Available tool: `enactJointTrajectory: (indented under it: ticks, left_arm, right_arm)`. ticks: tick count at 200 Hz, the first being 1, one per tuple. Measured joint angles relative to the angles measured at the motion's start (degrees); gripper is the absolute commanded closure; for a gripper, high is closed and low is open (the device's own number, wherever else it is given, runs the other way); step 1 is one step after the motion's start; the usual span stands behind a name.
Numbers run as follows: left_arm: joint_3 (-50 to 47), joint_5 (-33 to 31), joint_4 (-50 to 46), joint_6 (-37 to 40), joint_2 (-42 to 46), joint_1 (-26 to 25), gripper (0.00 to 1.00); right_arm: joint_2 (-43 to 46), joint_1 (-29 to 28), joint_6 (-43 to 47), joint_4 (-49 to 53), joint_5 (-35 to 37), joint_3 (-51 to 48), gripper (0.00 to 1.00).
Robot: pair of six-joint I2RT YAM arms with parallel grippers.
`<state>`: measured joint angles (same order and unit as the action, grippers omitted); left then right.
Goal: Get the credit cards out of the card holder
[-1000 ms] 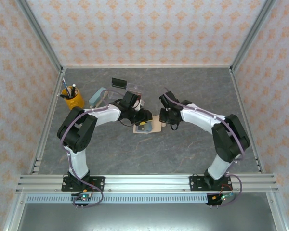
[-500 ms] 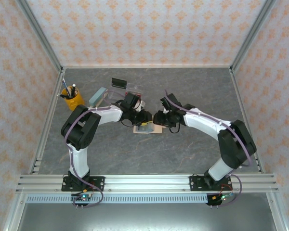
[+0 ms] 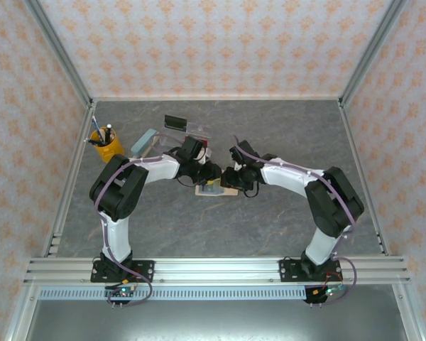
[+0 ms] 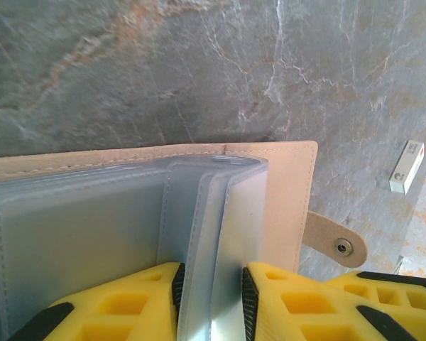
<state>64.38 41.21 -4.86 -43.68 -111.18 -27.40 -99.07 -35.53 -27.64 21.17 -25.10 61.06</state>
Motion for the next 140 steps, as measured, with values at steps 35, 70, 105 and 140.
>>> enactJointTrajectory:
  ticks: [35,70,105,140]
  left_arm:
    - [0.00,-0.52,-0.04,-0.26,0.00,0.46,0.71]
    - [-0.02,-1.18,-0.26,-1.31,0.00,0.50,0.79]
    - [0.00,-0.11,0.20,-2.45,0.00,0.00,0.84]
    - [0.00,0.17,0.22,-2.84,0.02,0.02,0.83]
  right_arm:
    - [-1.46,0.11,-0.02,-0.07,-0.57,1.14,0.59]
    - [-2.69,0.09,0.04,-0.44,-0.87,1.33,0.61]
    - [-4.96,-0.44,0.31,-0.44,-0.55,1.09,0.63]
    - [-5.03,-0.44,0.31,-0.55,-0.44,1.09,0.64]
